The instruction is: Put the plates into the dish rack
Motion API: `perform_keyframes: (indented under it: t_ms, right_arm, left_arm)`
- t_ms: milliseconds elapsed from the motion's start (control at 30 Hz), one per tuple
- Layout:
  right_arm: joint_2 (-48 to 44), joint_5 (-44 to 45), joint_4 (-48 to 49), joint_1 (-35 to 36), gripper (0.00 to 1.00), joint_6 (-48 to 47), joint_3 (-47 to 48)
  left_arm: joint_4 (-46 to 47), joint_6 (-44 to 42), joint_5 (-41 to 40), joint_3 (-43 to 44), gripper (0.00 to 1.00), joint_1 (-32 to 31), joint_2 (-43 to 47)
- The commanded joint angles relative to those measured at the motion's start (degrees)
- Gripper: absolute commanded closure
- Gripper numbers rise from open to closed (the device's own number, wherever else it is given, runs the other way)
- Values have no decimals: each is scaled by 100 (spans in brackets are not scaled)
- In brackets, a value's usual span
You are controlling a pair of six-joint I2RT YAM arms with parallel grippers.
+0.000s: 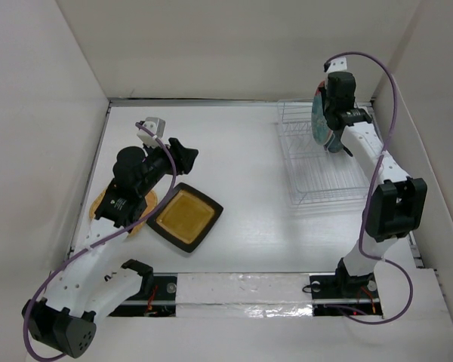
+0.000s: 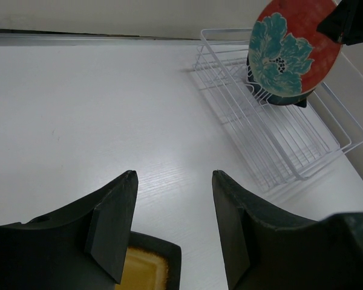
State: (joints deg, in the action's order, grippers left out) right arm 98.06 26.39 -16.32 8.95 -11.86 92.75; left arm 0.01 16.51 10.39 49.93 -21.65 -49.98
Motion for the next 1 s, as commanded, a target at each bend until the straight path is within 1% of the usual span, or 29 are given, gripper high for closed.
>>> perform_keyframes:
  t_ms: [0,233,533,633,800,900,967]
  right_arm:
    - [-226,199,946,-86,100,-141,560]
    - [-340,147,1025,-139,100,-177,525]
    - [-446,-47,1069,-253,100,26,472]
    - [-586,-81,1244,-358,100,87,349]
    - [-709,-55,1245,-411,100,-79,560]
    - [-701,-414,1158,-552,100,-36,700]
    - [-631,-424,1087,-552,100,-80,727]
  left_arm:
    - [280,-78,-29,-36,51,12,5]
    - [280,-87,-55,-27,51,12,-47]
    - [280,-78,-2,-36,52,12,-65]
    - [298,-78,-46,-36,52,12,-56]
    - [306,-69,16,-36,52,12,-65]
    - [280,-69,-11,-10,52,12,-82]
    - [298,-69,24,-36,52,12,-48]
